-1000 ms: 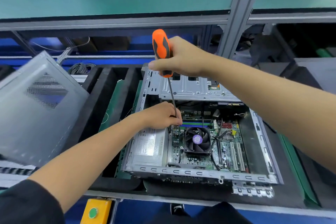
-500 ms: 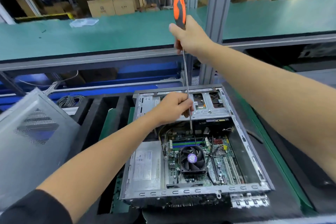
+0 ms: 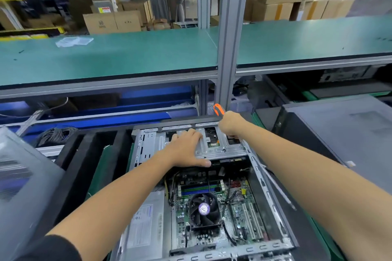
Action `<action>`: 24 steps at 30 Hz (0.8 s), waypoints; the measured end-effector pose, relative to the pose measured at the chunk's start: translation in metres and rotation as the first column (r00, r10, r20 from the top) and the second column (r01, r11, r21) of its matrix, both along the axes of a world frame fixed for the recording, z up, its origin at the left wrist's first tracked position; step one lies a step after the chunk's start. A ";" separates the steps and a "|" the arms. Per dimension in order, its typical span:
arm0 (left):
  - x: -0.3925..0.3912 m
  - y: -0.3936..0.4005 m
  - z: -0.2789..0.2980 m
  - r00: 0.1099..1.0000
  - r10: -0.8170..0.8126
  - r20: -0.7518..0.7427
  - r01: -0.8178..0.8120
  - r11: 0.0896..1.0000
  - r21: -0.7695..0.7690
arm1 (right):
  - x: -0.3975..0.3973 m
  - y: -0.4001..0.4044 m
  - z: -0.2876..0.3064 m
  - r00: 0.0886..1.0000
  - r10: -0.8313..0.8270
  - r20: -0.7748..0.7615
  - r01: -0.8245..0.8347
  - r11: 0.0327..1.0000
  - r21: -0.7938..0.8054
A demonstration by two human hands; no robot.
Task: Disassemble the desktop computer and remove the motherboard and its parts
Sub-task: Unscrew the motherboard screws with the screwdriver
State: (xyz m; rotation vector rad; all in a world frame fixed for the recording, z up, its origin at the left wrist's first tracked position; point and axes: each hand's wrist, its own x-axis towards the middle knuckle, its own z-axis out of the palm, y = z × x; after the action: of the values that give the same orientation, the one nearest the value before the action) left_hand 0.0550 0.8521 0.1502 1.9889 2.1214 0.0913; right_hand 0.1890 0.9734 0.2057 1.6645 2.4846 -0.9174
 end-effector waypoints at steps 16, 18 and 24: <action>0.000 -0.006 -0.029 0.938 -0.033 -0.346 0.098 0.980 0.171 | 0.028 0.023 -0.025 0.915 0.124 0.384 -0.181 0.977 0.115; 0.001 -0.006 -0.028 0.933 -0.027 -0.360 0.094 0.981 0.169 | 0.028 0.026 -0.019 0.876 0.182 0.446 -0.252 0.962 0.101; 0.001 -0.005 -0.026 0.931 -0.010 -0.365 0.073 0.984 0.160 | 0.026 0.031 -0.001 0.772 0.295 0.563 -0.373 0.928 0.025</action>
State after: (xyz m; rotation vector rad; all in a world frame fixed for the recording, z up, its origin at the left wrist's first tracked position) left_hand 0.0561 0.8467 0.1238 2.3012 2.3586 -0.1164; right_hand 0.2148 1.0049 0.2044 1.2055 2.3356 -0.1842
